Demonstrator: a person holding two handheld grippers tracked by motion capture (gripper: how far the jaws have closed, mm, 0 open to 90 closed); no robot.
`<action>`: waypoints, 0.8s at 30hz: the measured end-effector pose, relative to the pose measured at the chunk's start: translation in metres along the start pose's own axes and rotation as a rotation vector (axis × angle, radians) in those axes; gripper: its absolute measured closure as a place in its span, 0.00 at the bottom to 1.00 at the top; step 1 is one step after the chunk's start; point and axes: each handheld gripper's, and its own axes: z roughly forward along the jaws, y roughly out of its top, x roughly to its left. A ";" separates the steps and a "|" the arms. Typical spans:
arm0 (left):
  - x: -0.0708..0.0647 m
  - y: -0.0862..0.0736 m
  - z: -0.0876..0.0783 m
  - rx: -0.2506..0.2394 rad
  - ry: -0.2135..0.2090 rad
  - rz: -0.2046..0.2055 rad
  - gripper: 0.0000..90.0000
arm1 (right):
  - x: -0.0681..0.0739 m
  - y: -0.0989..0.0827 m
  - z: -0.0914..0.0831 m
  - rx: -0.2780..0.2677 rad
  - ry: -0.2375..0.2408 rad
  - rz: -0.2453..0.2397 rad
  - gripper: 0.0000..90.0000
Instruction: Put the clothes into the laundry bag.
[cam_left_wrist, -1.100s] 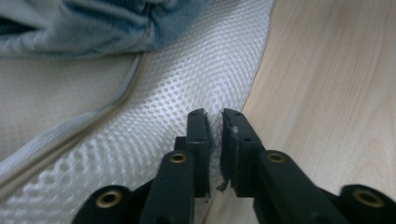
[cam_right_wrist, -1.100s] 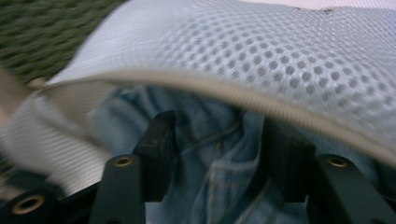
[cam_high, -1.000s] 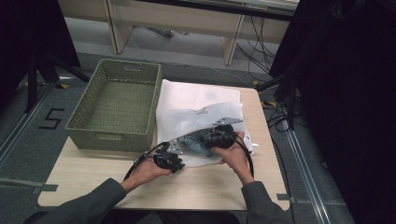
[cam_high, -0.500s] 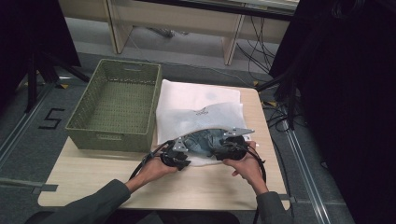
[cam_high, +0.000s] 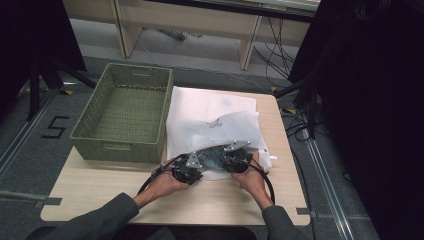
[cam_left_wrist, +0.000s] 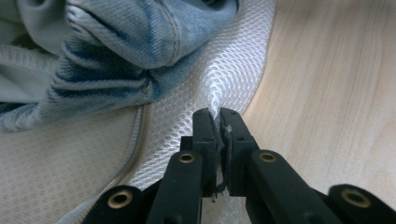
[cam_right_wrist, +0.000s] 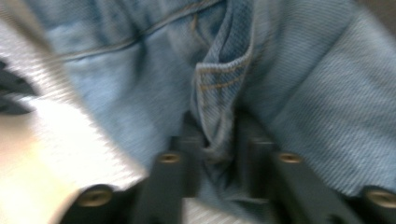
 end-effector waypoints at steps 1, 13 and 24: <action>-0.001 0.000 0.000 0.003 0.000 -0.002 0.95 | -0.001 0.002 0.001 -0.005 -0.014 0.010 0.89; 0.003 0.000 -0.005 0.054 -0.015 0.060 0.94 | -0.039 0.022 0.017 -0.086 -0.074 0.112 0.80; 0.003 0.000 -0.006 0.056 -0.013 0.052 0.93 | -0.008 0.013 -0.033 -0.145 0.091 0.107 0.49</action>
